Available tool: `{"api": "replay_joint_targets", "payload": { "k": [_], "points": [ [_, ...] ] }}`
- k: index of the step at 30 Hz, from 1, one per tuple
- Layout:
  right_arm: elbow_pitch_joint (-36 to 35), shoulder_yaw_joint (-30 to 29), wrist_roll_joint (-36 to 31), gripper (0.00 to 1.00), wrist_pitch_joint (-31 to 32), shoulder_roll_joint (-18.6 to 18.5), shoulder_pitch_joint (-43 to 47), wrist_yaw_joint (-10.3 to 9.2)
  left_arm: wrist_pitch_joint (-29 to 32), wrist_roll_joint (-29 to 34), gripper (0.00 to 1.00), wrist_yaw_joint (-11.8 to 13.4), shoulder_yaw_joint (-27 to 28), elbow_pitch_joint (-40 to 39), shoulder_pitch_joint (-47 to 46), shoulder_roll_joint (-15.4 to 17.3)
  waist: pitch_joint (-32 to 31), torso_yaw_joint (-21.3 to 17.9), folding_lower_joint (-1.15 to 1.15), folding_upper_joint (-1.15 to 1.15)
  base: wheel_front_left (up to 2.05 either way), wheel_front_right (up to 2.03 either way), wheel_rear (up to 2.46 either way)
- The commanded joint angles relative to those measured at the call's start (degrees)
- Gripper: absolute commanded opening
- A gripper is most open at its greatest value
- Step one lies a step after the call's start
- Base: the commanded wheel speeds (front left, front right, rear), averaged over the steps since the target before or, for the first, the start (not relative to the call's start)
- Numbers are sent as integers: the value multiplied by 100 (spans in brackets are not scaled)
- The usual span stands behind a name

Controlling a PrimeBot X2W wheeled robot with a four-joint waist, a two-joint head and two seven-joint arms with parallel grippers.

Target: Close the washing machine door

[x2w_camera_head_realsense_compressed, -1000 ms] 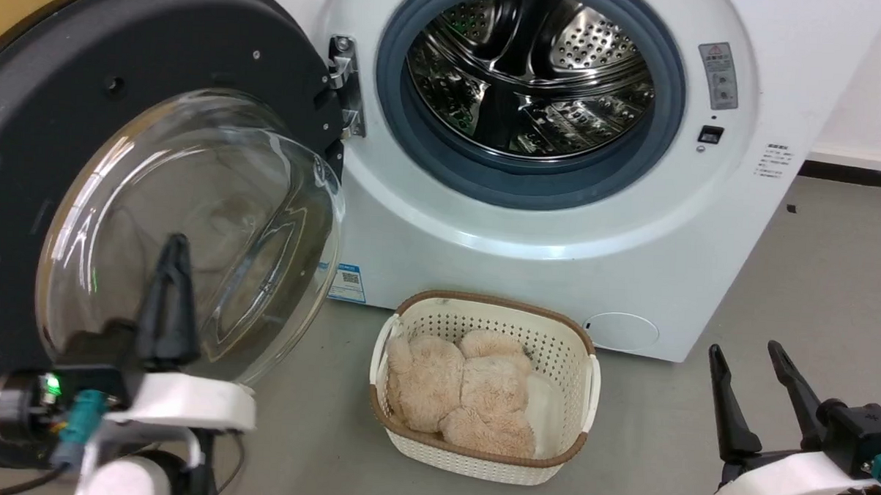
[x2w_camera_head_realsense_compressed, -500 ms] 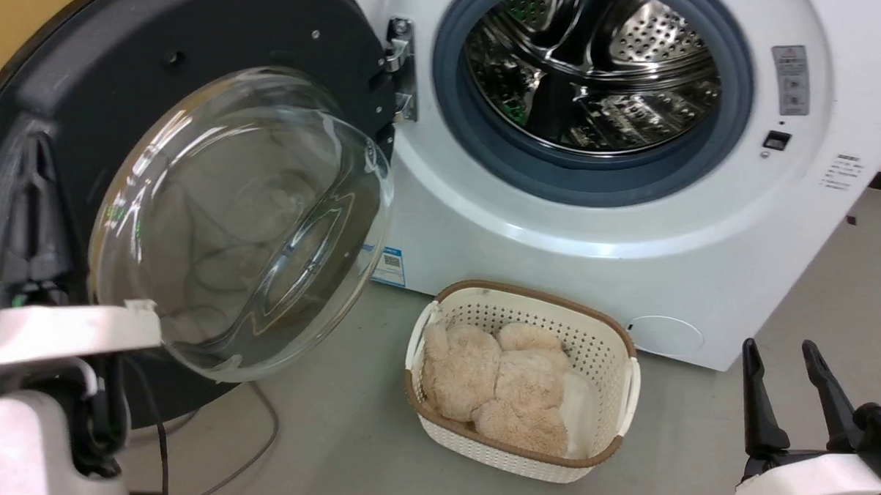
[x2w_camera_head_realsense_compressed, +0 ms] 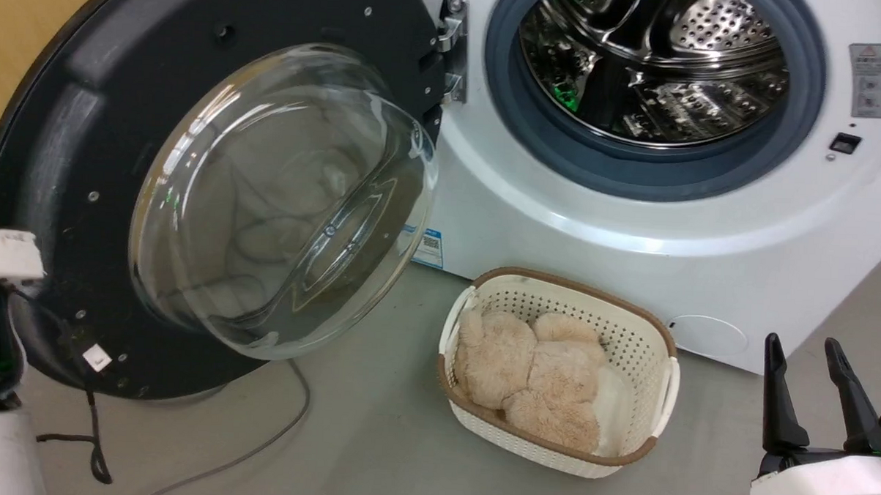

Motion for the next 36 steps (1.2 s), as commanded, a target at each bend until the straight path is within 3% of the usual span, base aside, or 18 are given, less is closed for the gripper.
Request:
{"api": "replay_joint_targets", "payload": {
  "k": [1,7,13,23,30,36],
  "points": [
    [-7,-27,52,100,-61,14,-122,3,73,-146,0,-21,79,117,-183,48,31,40,0,0,0,0,0],
    [-2,-82,135,100,-133,15,-155,3,594,-757,0,44,353,805,-664,268,84,132,0,0,0,0,0],
    [13,-181,234,100,-204,16,-162,3,1760,-1502,0,59,450,1498,-934,485,147,217,0,0,0,0,0],
    [2,-277,361,100,-324,18,-215,3,3120,-2253,0,-184,385,2213,-995,789,248,365,0,0,0,0,0],
    [-17,-358,449,100,-408,19,-218,4,4065,-2767,0,-339,60,2150,-699,902,295,455,0,0,0,0,0],
    [-33,-478,532,100,-479,21,-196,4,4828,-3483,0,-388,-213,1452,-198,1058,331,569,0,0,0,0,0]
  ]
}}
